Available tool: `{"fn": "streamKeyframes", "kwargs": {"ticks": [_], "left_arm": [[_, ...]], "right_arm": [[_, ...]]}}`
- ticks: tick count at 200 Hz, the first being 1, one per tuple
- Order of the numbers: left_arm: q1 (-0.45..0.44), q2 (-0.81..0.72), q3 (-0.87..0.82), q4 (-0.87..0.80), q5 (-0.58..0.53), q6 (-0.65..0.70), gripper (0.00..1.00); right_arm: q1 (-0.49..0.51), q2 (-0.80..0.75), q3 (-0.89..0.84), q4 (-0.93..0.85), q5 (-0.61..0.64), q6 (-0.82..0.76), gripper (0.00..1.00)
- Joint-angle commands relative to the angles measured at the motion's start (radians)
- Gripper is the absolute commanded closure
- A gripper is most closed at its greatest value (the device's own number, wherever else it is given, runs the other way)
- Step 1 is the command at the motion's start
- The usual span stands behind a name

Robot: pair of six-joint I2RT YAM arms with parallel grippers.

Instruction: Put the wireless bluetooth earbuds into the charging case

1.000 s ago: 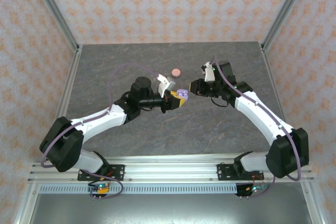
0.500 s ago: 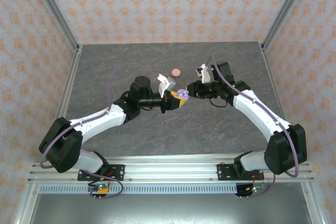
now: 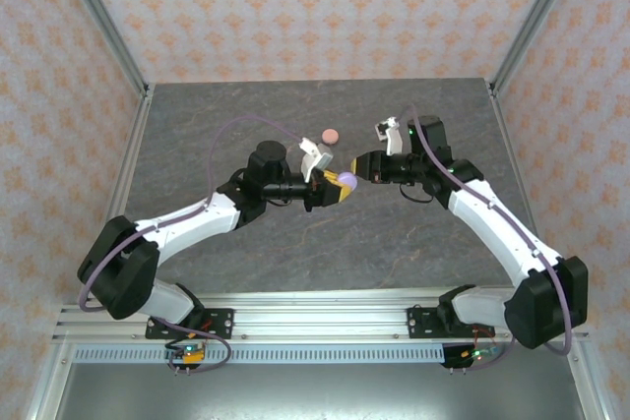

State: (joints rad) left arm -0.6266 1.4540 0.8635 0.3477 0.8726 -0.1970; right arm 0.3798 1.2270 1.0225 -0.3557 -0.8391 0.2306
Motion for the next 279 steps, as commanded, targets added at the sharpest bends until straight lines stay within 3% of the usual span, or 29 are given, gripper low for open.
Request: {"fn": "streamKeyframes", "kwargs": {"ticks": [1, 20, 57, 82, 122, 245, 279], "left_arm": [[-0.004, 0.017, 0.019, -0.020, -0.039, -0.018, 0.84], [-0.002, 0.021, 0.029, -0.053, -0.084, -0.022, 0.84], [0.004, 0.086, 0.114, -0.217, -0.229, -0.069, 0.84], [0.019, 0.167, 0.174, -0.288, -0.299, -0.164, 0.84], [0.051, 0.326, 0.328, -0.515, -0.359, -0.298, 0.84], [0.056, 0.568, 0.511, -0.745, -0.431, -0.358, 0.83], [0.056, 0.582, 0.525, -0.787, -0.470, -0.355, 0.73]], "right_arm": [[0.010, -0.029, -0.009, 0.042, -0.010, -0.016, 0.84], [0.009, -0.020, 0.002, -0.004, 0.091, -0.023, 0.81], [0.010, 0.010, 0.034, -0.135, 0.433, -0.009, 0.79], [0.010, 0.034, 0.033, -0.175, 0.559, 0.010, 0.78], [0.010, 0.044, 0.005, -0.171, 0.589, 0.021, 0.78], [0.011, 0.075, -0.002, -0.181, 0.595, 0.015, 0.77], [0.010, 0.078, -0.001, -0.189, 0.608, 0.013, 0.76]]}}
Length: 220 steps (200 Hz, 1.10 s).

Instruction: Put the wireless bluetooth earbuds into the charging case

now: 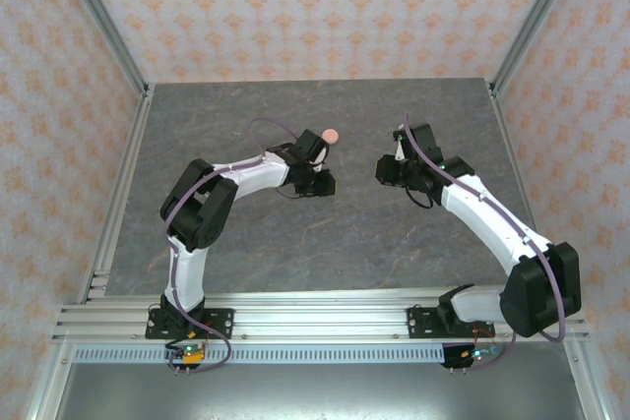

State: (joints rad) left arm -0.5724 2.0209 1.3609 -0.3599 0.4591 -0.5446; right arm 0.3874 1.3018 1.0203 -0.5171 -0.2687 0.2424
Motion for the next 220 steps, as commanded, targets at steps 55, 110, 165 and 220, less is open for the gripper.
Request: {"fn": "streamKeyframes", "kwargs": {"ticks": [55, 110, 165, 220], "left_arm": [[0.002, -0.020, 0.026, -0.129, -0.142, 0.005, 0.46], [0.005, -0.155, -0.016, -0.161, -0.269, 0.083, 0.29], [0.075, -0.313, -0.086, -0.230, -0.449, 0.156, 0.28], [0.184, -0.476, -0.203, -0.205, -0.689, 0.254, 0.25]], "right_arm": [[0.002, 0.010, -0.006, -0.034, 0.082, -0.010, 0.74], [0.002, 0.012, -0.035, -0.025, 0.242, -0.015, 0.63], [0.002, 0.016, -0.085, 0.036, 0.599, -0.010, 0.49], [-0.013, 0.069, -0.150, 0.225, 0.744, -0.122, 0.42]]}}
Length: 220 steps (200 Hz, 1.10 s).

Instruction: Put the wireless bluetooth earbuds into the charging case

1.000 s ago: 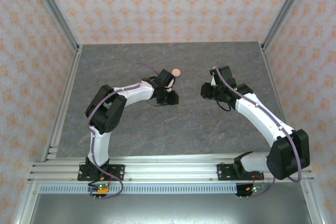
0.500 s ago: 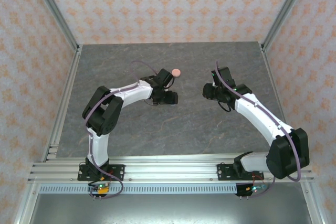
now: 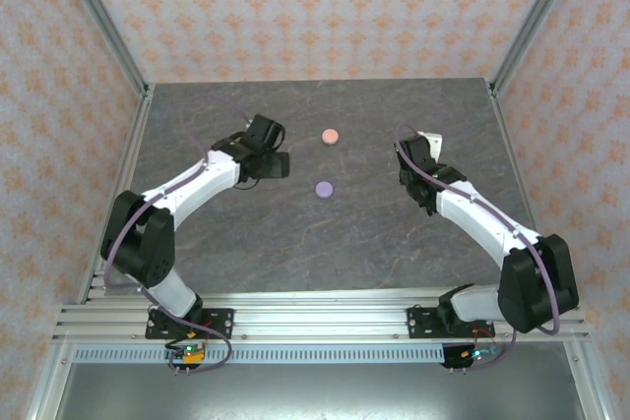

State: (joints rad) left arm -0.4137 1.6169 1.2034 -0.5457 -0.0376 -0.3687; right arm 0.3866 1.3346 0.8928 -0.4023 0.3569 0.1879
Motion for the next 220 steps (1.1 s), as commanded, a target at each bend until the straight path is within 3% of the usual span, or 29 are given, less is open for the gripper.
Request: {"fn": "streamKeyframes", "kwargs": {"ticks": [1, 70, 109, 137, 170, 220], "left_arm": [[0.027, -0.075, -0.047, -0.016, -0.200, 0.082, 0.25], [0.087, -0.254, -0.313, 0.319, -0.428, 0.291, 0.14], [0.140, -0.252, -0.395, 0.448, -0.434, 0.353, 0.07], [0.191, -0.246, -0.453, 0.550, -0.373, 0.361, 0.05], [0.227, -0.282, -0.602, 0.808, -0.229, 0.431, 0.04], [0.286, -0.287, -0.753, 1.078, -0.075, 0.422, 0.04]], "right_arm": [[-0.013, 0.038, -0.024, 0.113, 0.119, -0.069, 0.42], [-0.146, 0.072, -0.109, 0.346, -0.045, -0.148, 0.38], [-0.228, 0.062, -0.205, 0.527, -0.182, -0.182, 0.38], [-0.275, 0.029, -0.339, 0.769, -0.301, -0.212, 0.37], [-0.296, 0.034, -0.398, 0.884, -0.344, -0.263, 0.36], [-0.367, 0.051, -0.496, 1.104, -0.401, -0.250, 0.35]]}}
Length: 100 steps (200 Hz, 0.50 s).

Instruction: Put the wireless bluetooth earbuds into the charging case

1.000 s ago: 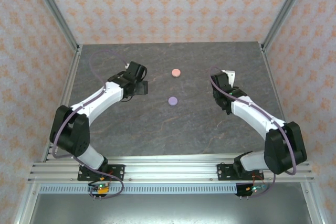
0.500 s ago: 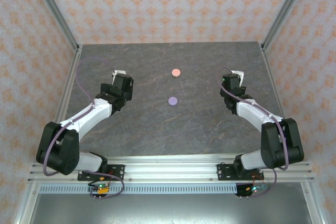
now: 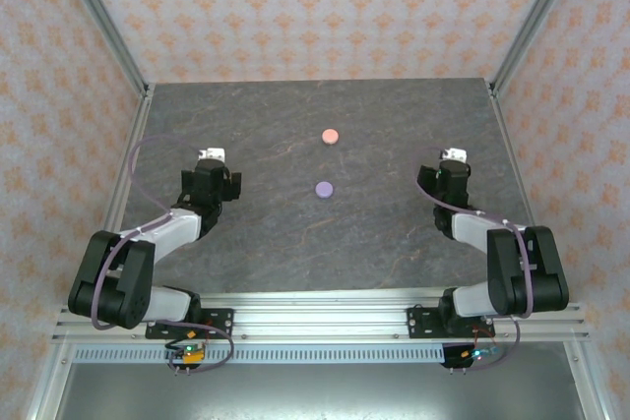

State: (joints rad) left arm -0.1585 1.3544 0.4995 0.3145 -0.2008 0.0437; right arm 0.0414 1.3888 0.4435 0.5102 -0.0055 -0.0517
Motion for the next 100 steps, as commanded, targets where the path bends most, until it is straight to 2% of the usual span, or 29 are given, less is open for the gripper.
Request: {"fn": "streamKeyframes", "kwargs": {"ticks": [1, 53, 87, 100], "left_arm": [[0.032, -0.024, -0.050, 0.219, 0.089, 0.008, 0.04], [0.107, -0.022, -0.100, 0.331, 0.190, -0.008, 0.05], [0.149, 0.032, -0.121, 0.425, 0.231, -0.031, 0.05], [0.158, 0.055, -0.121, 0.443, 0.236, -0.038, 0.05]], "right_arm": [[-0.022, -0.002, -0.047, 0.195, -0.038, -0.010, 0.35], [-0.023, 0.072, -0.051, 0.262, -0.030, -0.007, 0.34], [-0.022, 0.125, -0.063, 0.335, -0.025, -0.007, 0.34], [-0.023, 0.119, -0.052, 0.297, -0.015, -0.005, 0.33]]}}
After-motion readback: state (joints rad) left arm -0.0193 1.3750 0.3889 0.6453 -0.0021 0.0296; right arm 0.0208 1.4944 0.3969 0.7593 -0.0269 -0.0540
